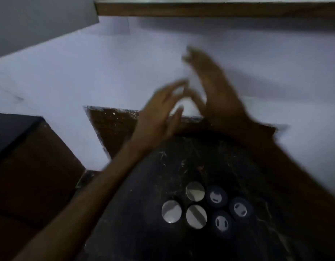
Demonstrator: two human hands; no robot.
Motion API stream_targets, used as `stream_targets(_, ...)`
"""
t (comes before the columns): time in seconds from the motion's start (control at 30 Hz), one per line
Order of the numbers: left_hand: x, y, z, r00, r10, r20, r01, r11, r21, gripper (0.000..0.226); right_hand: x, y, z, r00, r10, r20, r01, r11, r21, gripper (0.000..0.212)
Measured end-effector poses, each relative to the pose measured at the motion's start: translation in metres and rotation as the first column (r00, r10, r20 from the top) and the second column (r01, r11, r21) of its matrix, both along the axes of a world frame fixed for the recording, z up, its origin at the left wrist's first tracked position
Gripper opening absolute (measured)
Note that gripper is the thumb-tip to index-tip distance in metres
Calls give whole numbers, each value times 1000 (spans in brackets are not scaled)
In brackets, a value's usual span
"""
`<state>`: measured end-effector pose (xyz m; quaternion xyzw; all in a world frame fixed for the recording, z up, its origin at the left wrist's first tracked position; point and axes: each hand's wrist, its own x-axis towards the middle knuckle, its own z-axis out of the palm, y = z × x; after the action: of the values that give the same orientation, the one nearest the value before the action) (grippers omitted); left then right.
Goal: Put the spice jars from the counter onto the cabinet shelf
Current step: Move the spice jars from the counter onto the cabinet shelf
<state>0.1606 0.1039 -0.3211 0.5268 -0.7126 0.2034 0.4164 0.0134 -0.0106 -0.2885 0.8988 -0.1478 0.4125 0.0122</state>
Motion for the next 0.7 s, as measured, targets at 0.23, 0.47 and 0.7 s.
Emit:
stream_targets(0.23, -15, 79, -230, 997, 16, 75, -77, 317, 945, 74, -35, 55, -251, 573, 88, -815, 493, 757, 429, 69)
stream_targets(0.47, -24, 76, -305, 996, 59, 60, -74, 264, 962, 67, -29, 53, -309, 416, -3, -909, 678, 667, 308, 83)
stream_targets(0.7, -7, 55, -253, 991, 131, -21, -23, 320, 947, 70, -28, 32, -243, 500, 12, -866, 666, 634, 394, 94)
